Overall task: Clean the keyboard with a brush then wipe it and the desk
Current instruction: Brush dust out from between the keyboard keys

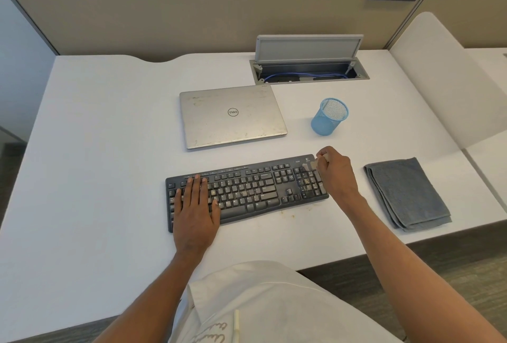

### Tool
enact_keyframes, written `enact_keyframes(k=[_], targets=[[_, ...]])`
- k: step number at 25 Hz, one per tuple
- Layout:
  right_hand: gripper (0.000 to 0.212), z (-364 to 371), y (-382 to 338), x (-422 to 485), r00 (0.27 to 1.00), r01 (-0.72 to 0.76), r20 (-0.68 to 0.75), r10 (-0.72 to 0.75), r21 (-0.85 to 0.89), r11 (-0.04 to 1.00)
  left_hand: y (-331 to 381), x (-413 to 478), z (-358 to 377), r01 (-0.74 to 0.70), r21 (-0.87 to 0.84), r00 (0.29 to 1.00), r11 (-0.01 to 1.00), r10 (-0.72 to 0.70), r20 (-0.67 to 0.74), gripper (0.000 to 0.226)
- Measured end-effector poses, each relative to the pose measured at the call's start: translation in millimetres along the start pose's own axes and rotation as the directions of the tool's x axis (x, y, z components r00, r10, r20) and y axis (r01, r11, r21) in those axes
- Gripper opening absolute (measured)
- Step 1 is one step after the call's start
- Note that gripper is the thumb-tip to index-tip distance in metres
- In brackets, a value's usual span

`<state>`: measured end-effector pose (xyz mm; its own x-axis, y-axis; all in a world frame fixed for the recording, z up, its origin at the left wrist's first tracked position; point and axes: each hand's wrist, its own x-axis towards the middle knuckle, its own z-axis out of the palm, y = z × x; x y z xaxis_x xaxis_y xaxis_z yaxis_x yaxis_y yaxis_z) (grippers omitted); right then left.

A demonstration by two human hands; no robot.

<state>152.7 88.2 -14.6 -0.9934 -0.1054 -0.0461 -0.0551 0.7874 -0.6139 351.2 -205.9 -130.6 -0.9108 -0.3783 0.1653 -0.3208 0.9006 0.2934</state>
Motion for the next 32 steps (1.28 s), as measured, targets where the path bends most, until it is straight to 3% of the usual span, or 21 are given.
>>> enact_keyframes(k=[3, 9, 15, 21, 26, 32], targets=[[0.015, -2.1, -0.6, 2.0, 1.0, -0.003, 0.006, 0.004, -0.059, 0.998, -0.3, 0.4, 0.7, -0.003, 0.006, 1.0, 1.0, 0.003, 0.001, 0.063], [0.015, -1.7, -5.7, 2.0, 1.0, 0.028, -0.014, -0.028, -0.014, 1.0, -0.6, -0.5, 0.4, -0.003, 0.004, 1.0, 1.0, 0.003, -0.004, 0.062], [0.017, -3.3, -8.6, 4.4, 0.999, 0.033, 0.02, -0.031, -0.112, 0.993, -0.3, 0.0, 0.4, -0.002, 0.012, 1.0, 1.0, 0.002, 0.006, 0.063], [0.016, -5.1, -11.1, 5.0, 0.999, 0.035, 0.002, -0.034, -0.03, 0.999, -0.3, -0.8, 0.2, -0.008, 0.015, 1.0, 1.0, 0.008, 0.004, 0.063], [0.018, -4.5, -10.6, 8.6, 0.999, 0.027, 0.03, -0.024, -0.134, 0.991, 0.4, -0.5, -0.1, -0.008, 0.003, 1.0, 1.0, 0.008, -0.006, 0.062], [0.014, -0.8, -11.6, 9.2, 0.998, 0.059, -0.001, -0.059, -0.037, 0.998, 0.4, -0.1, -0.5, -0.009, 0.001, 1.0, 1.0, 0.009, -0.018, 0.062]])
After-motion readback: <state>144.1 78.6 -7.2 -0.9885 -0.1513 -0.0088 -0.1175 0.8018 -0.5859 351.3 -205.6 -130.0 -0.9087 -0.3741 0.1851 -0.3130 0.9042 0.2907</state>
